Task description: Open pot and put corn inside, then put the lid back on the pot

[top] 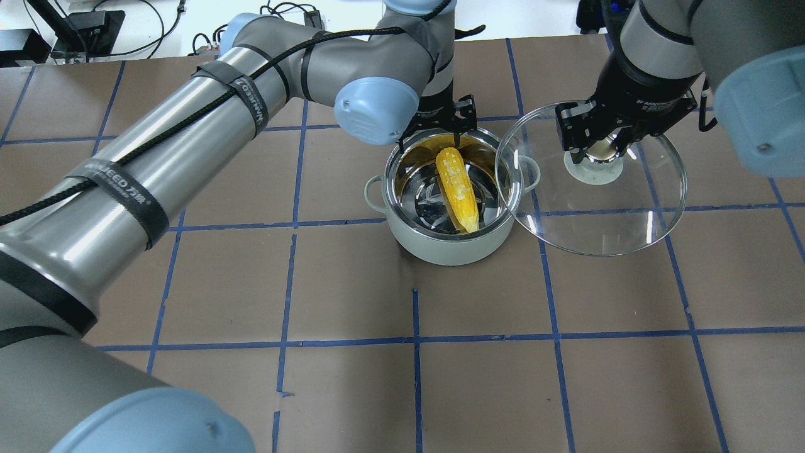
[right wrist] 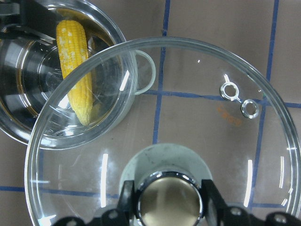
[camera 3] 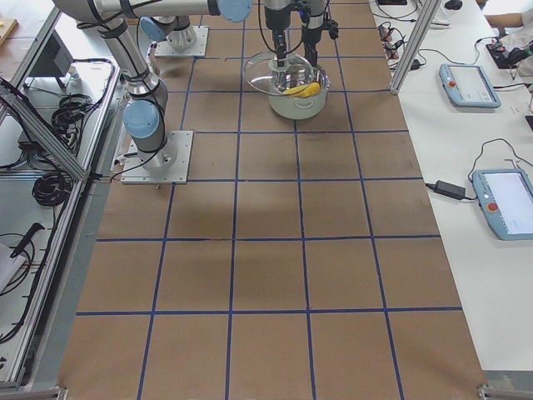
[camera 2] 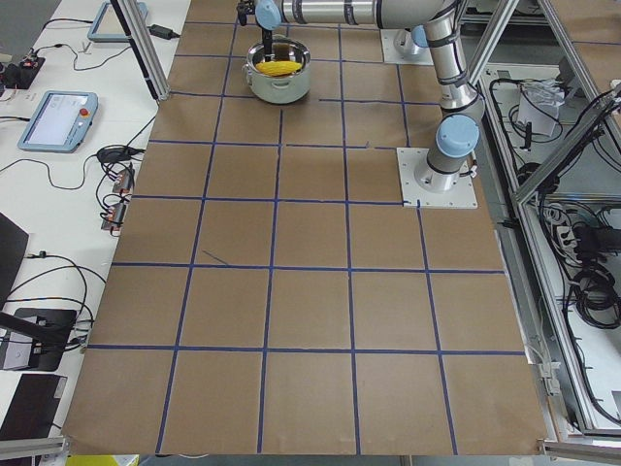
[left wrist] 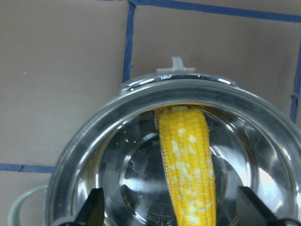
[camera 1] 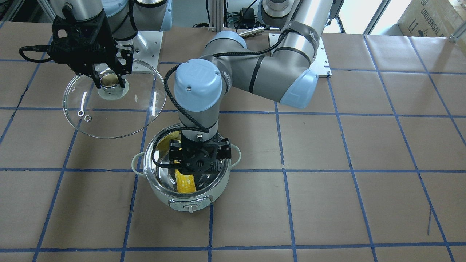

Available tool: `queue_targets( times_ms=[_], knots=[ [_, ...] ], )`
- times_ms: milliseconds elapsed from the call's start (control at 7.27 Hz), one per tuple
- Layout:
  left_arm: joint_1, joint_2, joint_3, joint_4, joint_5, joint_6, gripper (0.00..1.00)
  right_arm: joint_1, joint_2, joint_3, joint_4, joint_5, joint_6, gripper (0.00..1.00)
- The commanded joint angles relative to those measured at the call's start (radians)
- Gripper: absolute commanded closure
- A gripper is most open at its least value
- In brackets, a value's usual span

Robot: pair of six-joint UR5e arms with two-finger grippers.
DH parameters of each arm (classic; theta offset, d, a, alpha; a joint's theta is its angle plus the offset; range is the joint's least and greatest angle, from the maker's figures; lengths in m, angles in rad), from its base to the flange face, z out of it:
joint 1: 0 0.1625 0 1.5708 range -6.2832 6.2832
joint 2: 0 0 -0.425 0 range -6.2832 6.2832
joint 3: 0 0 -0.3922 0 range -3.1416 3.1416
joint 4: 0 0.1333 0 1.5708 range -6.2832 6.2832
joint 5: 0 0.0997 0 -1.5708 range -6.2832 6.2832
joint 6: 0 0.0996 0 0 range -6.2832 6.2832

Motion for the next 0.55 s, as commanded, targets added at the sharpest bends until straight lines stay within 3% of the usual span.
queue_targets(
  times_ms=[0, 275, 412],
  knots=[
    [0.130, 0.183, -0.160, -0.015, -0.013, 0.202, 0.00, 0.007, 0.003, 0.002, 0.000, 0.008, 0.011, 0.55],
    [0.321, 0.399, -0.358, -0.048, -0.026, 0.265, 0.00, 0.094, 0.059, 0.027, -0.129, 0.003, 0.112, 0.55],
    [0.401, 0.458, -0.400, -0.097, -0.024, 0.266, 0.00, 0.149, 0.087, 0.026, -0.167, 0.000, 0.138, 0.55]
  ],
)
